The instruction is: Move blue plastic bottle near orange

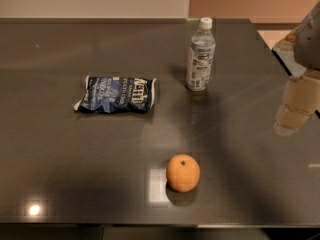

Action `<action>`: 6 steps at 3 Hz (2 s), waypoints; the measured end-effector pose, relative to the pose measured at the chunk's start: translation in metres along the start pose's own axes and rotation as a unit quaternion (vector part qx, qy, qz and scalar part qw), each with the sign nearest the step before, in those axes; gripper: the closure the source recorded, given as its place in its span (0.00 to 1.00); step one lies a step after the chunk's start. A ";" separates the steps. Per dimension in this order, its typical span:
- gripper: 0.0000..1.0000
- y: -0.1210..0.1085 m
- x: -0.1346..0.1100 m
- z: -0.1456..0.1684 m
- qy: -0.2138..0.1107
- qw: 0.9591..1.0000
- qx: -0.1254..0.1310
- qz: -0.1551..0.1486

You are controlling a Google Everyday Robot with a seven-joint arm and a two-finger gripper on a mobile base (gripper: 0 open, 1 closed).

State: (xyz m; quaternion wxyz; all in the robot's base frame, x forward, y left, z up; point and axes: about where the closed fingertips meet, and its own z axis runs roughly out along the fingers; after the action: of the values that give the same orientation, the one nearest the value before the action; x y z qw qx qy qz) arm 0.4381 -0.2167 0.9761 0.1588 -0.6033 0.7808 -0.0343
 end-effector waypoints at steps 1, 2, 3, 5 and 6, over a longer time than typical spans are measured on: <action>0.00 0.000 0.000 0.000 0.000 1.000 0.001 0.000; 0.00 -0.016 -0.005 0.007 -0.019 1.000 0.001 0.012; 0.00 -0.040 -0.013 0.022 -0.046 0.999 0.001 0.022; 0.00 -0.091 -0.035 0.055 -0.092 0.995 -0.002 0.048; 0.00 -0.118 -0.048 0.072 -0.112 0.992 -0.001 0.063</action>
Offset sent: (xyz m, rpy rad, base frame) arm 0.0448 0.0014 -0.0099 0.1058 0.0005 -0.0347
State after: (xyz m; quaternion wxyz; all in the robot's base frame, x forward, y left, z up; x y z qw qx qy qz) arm 0.5795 -0.1932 0.9468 0.2467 -0.5531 0.7945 0.0441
